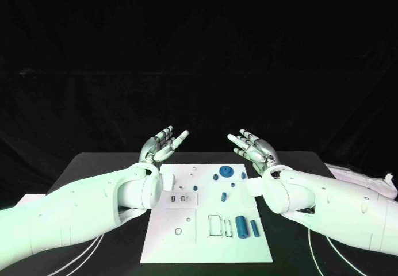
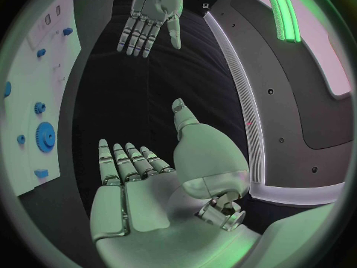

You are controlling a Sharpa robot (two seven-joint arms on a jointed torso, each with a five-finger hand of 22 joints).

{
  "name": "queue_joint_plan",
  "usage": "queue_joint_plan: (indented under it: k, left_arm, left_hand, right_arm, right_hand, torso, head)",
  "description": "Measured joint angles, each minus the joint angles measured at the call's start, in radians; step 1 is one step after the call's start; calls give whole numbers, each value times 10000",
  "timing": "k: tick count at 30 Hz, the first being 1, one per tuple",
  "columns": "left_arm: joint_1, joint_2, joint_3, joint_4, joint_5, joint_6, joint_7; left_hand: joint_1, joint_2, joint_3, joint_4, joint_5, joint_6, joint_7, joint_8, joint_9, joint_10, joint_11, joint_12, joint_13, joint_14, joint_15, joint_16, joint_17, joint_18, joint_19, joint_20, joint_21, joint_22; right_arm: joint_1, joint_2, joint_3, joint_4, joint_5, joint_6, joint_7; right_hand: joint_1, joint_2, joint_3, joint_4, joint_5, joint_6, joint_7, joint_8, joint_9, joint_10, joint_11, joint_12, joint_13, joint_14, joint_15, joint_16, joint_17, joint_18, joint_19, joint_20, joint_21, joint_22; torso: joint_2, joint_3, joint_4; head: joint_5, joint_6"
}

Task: Assemble the parts on the task board

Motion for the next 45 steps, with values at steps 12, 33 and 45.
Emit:
queue_joint_plan:
  k: [12,33,45]
  left_arm:
    - [10,-154,-3,31,122,491,16]
    - [88,-1936,55,1755,398,954,414]
    - [97,-2288,159,3048,656,1555,257]
  left_hand:
    - [1192,967,459,-127,49,4286,345,905,428,5949,466,1163,494,5466,127,1363,608,357,5272,212,1671,806]
    - [1860,1212,307,-822,7,7649,504,1329,453,9329,-496,1151,487,9061,-1010,2078,1839,464,8917,-737,2546,907]
    - [1900,1250,309,-879,7,7684,469,1169,417,9364,-471,985,464,9094,-1044,1970,1970,462,8952,-771,2440,846]
  right_arm:
    - [22,-9,69,-535,-1539,1742,-683]
    - [532,-643,618,-710,-8272,1180,-1483]
    - [746,-411,772,-422,-13569,2071,-3879]
  right_hand:
    - [1472,104,335,-804,348,2977,207,599,318,3868,20,692,289,4225,-73,783,314,478,2763,109,1137,492]
    - [2217,-98,1307,-2070,521,8170,765,820,453,9122,-865,696,371,9993,-1251,1268,540,853,7141,-694,2776,749]
    - [2095,-794,1659,-1983,30,9249,212,558,454,9816,-1431,386,355,12882,-2165,2266,1444,855,9320,-1760,4966,1795]
  torso:
    - [18,-1,22]
    - [945,18,200]
    - [1514,-5,381]
  head:
    - [6,-52]
    - [-253,249]
    - [-489,431]
